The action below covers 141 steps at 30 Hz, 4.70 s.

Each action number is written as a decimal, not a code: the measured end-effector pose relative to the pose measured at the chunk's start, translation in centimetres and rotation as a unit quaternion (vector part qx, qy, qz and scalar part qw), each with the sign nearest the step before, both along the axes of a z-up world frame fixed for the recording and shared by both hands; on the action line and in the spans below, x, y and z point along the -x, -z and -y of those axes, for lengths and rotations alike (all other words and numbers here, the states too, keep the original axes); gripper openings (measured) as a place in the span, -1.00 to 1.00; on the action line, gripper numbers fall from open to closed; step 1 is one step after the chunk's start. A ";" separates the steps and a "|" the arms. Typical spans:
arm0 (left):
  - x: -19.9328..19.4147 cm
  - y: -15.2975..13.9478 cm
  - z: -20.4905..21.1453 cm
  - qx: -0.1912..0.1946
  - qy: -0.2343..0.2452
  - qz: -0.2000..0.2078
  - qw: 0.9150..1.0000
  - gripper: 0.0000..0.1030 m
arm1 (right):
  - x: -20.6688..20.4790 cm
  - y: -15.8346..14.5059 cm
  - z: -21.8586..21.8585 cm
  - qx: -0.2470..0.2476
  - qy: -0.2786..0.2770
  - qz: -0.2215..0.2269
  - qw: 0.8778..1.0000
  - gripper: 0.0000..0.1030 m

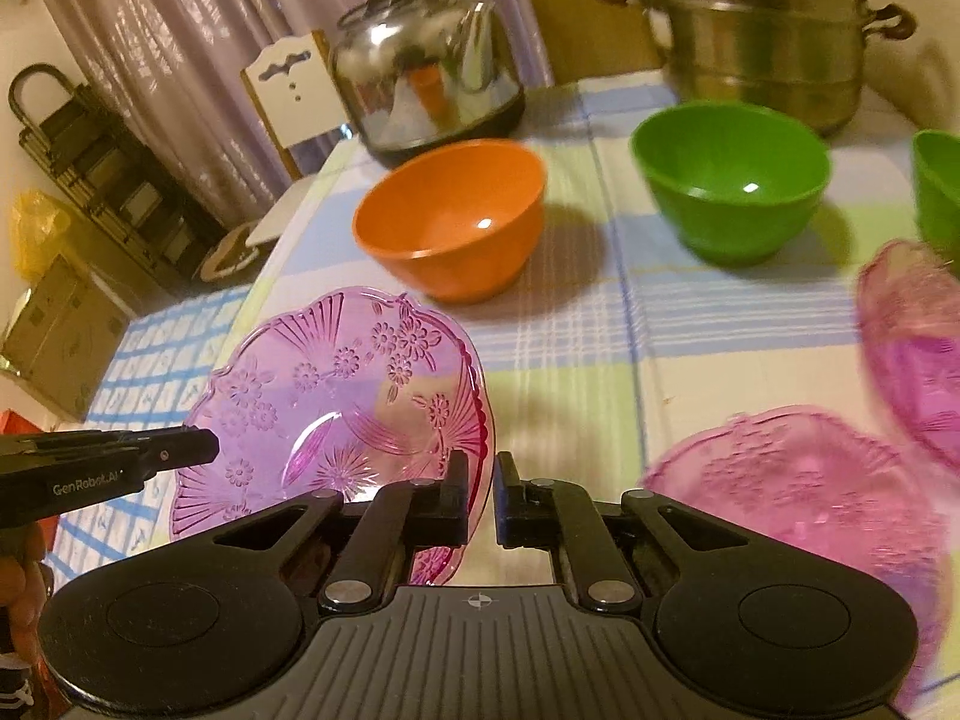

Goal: Organize plates and bowls

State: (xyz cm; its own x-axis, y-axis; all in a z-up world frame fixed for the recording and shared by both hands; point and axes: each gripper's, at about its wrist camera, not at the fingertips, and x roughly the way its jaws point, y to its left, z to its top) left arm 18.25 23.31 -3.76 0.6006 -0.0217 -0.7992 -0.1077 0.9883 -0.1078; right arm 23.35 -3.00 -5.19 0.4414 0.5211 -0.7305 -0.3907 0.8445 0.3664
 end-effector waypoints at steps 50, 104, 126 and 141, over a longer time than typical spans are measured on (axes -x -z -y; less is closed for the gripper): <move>-1.6 0.2 18.0 0.024 0.093 -0.008 0.995 -0.82 | 3.4 -2.1 18.4 0.037 0.120 -0.004 0.992 -0.85; -3.6 4.6 18.6 0.020 0.086 -0.034 0.996 -0.80 | 2.2 1.5 18.2 0.052 0.121 -0.031 0.991 -0.84; -3.2 3.3 17.7 0.010 0.075 -0.005 0.997 -0.52 | 2.6 1.1 19.1 0.039 0.143 -0.027 0.989 -0.82; -4.1 0.5 19.6 0.017 0.095 0.015 0.995 -0.52 | 2.9 -1.6 22.0 0.012 0.172 -0.009 0.985 0.15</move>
State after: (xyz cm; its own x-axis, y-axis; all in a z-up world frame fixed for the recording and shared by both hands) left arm 22.38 3.71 -4.28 0.6067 -0.1634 -0.7780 0.0841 0.9863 -0.1416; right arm 20.47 -24.98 -3.64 0.5751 0.3254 -0.7506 -0.0735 0.9344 0.3487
